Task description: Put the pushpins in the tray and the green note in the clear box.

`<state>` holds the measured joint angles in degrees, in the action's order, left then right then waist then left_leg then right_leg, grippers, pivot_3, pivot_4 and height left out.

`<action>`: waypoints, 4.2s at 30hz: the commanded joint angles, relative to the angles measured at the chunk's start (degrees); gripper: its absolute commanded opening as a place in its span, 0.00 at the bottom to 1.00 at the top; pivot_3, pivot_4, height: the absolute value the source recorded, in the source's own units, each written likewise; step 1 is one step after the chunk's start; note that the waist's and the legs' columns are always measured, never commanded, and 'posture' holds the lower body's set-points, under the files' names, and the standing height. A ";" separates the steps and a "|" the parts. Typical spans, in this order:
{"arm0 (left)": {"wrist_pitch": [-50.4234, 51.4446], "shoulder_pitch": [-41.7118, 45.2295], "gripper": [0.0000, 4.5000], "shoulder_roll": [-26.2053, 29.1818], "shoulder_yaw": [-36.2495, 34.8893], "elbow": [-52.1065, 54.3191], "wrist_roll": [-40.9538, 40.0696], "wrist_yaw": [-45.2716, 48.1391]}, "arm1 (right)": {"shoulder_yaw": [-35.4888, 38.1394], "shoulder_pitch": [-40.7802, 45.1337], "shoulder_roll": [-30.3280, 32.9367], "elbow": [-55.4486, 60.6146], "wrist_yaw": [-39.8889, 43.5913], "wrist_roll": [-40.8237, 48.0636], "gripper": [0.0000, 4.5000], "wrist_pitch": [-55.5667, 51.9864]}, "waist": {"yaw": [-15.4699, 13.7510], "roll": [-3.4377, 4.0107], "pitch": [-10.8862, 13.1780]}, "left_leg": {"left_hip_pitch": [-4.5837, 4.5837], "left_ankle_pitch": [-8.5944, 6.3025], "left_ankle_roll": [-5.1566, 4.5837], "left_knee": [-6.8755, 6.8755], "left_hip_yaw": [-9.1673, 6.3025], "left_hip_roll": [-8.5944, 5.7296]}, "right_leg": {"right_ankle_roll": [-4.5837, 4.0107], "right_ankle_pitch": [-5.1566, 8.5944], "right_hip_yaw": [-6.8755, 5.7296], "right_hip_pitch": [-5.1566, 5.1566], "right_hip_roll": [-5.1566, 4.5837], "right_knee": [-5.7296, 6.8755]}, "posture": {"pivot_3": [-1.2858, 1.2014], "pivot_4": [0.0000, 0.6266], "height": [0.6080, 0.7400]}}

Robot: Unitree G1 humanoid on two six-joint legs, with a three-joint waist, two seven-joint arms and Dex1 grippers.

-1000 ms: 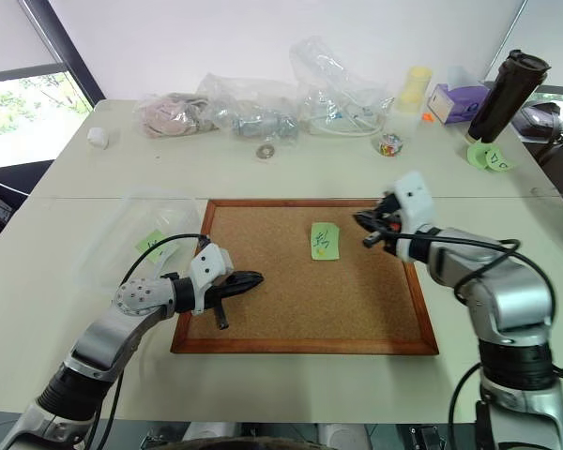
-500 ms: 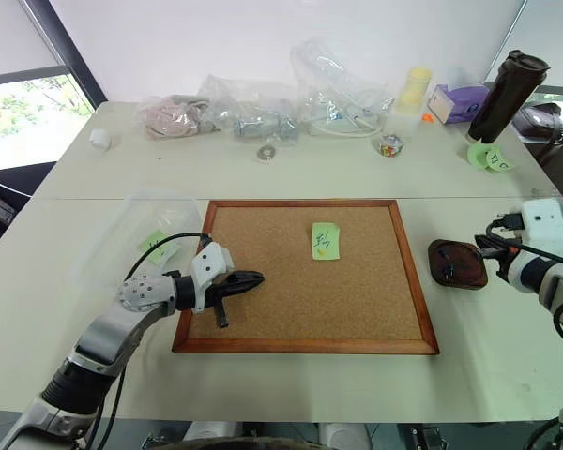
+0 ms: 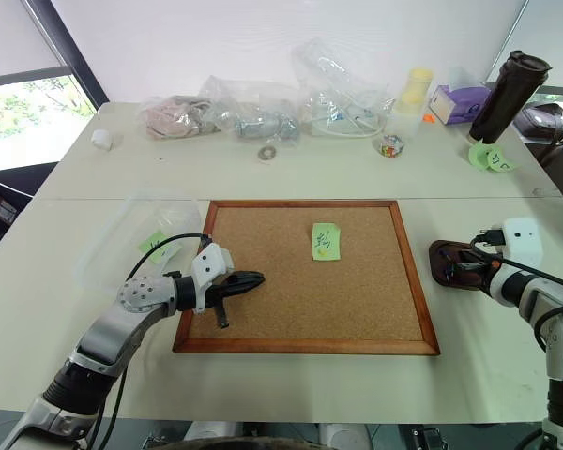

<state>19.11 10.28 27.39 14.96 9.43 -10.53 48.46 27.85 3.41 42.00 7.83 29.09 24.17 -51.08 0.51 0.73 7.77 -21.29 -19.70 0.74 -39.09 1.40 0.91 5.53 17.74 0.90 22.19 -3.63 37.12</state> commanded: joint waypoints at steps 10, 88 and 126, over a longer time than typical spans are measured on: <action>1.08 -2.21 0.00 0.20 3.70 -3.46 2.07 0.76 | 1.05 -0.44 0.19 2.11 -0.47 1.17 0.64 -0.28 | -0.01 0.01 0.00 | 0.00 0.00 0.00 0.00 -0.01 0.00 | 0.00 0.00 0.00 0.00 0.00 0.00 | 0.52 0.24 1.00; 6.50 -3.18 0.00 0.34 3.49 1.68 1.04 -1.13 | -29.80 13.84 -6.60 14.16 8.05 -1.52 0.01 7.33 | 0.15 -0.30 -0.01 | -0.12 -0.03 -0.02 0.04 -0.09 -0.01 | -0.02 0.01 -0.05 0.13 -0.20 -0.11 | 0.52 0.24 1.00; 21.31 13.87 1.00 -8.85 -11.19 5.61 -23.26 -3.92 | -38.48 20.69 2.71 24.43 21.72 -1.74 0.00 9.67 | 0.21 -1.01 0.86 | -0.29 0.00 0.02 0.00 -0.10 0.00 | 0.00 0.00 -0.19 0.33 -0.19 -0.07 | 0.52 0.24 1.00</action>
<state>39.40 23.04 19.14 5.32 13.18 -31.55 45.24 -10.81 23.01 44.41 31.27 50.57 22.71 -42.74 0.73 -0.28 8.64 -21.58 -19.69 0.76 -39.09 1.31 0.90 5.53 17.74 0.71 22.53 -3.81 37.05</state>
